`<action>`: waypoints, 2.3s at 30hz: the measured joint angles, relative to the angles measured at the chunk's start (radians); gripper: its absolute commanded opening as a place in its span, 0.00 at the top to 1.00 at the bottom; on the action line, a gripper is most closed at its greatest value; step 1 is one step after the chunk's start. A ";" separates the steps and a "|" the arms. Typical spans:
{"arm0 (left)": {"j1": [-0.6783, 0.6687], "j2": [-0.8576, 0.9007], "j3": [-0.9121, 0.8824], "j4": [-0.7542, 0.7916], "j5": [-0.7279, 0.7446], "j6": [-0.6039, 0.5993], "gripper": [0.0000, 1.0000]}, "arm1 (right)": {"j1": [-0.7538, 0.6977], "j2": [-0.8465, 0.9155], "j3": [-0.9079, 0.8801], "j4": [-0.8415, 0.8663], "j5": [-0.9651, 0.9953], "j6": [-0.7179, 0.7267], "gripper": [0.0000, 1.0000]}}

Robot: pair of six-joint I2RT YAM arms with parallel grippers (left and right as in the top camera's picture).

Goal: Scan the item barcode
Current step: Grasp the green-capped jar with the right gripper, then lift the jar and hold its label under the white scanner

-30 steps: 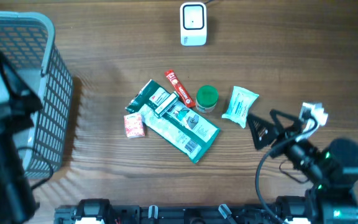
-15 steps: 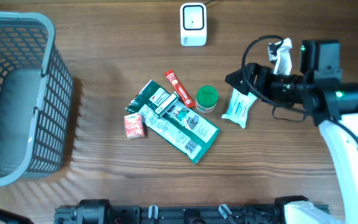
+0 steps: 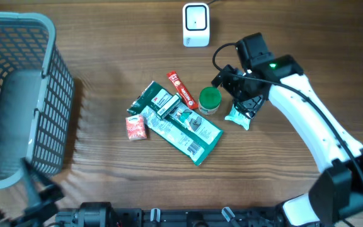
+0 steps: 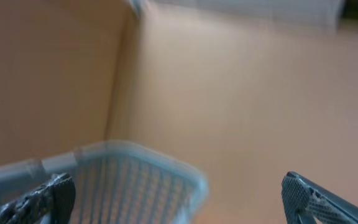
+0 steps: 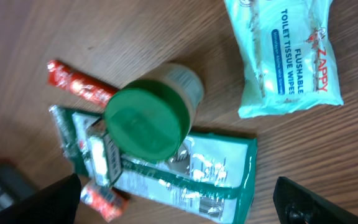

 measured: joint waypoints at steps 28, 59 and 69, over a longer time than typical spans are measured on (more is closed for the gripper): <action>-0.003 0.002 -0.074 -0.407 0.203 -0.055 0.00 | 0.076 0.358 0.023 0.227 -0.035 0.661 0.56; -0.004 0.005 -0.824 0.319 0.393 -0.248 0.00 | -0.101 0.035 0.177 -0.148 -0.377 -0.936 0.58; -0.004 0.005 -0.824 0.319 0.399 -0.249 0.00 | -0.101 0.035 0.177 -0.245 -0.643 -1.069 0.58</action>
